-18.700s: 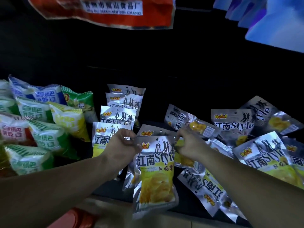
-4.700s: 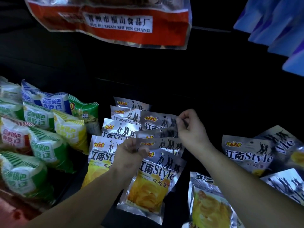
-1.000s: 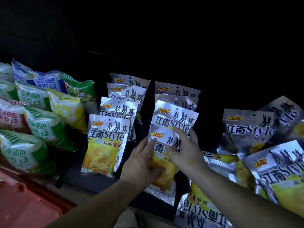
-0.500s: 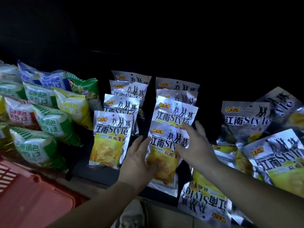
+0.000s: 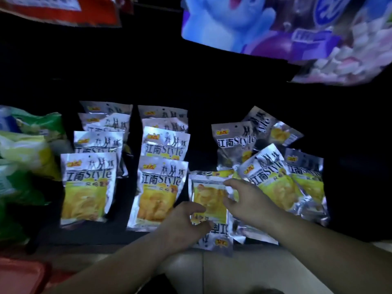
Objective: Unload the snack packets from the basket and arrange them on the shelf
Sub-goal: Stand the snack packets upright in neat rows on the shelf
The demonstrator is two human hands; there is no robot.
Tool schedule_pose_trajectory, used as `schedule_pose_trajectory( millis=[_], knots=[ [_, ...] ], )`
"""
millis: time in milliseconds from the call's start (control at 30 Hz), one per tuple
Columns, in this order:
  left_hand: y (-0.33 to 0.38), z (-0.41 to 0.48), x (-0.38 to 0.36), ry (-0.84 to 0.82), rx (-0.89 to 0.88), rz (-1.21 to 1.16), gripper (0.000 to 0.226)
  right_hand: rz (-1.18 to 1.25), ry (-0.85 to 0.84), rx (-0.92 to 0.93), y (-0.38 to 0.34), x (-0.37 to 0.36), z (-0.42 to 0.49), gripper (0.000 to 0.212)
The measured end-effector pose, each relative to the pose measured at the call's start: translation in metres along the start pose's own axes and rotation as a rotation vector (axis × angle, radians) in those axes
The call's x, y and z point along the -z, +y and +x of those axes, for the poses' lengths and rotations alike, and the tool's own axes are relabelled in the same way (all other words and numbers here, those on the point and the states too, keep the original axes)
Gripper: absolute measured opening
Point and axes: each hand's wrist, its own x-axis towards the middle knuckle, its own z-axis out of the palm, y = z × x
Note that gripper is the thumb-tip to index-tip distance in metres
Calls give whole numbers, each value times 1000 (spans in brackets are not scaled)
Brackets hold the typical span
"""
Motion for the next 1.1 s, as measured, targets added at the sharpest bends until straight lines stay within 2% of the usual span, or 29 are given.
schedule_pose_trajectory(
  millis=[67,133,233,333,433,600,900,1000,1100],
  knots=[
    [-1,9,-14,16,-29,138,54,-210,48,132,24,-2,-7,55],
    [1,18,-27,-35,44,250,66,-423,42,229,48,-2,-8,60],
    [11,29,-43,-137,180,292,76,-570,-43,82,74,-7,-7,82],
    [17,37,-62,-128,181,265,74,-557,-107,-63,95,-12,-2,99],
    [16,48,-78,-113,105,216,76,-499,-97,-64,118,-12,8,96],
    [29,65,-88,-159,118,216,89,-485,-49,-38,147,-10,17,95],
    [56,92,-122,-196,67,244,99,-501,25,-98,186,14,21,91],
    [58,92,-123,-180,65,211,94,-508,33,-104,186,14,17,91],
    [55,88,-116,-170,54,193,73,-456,35,-100,173,9,11,91]
  ],
)
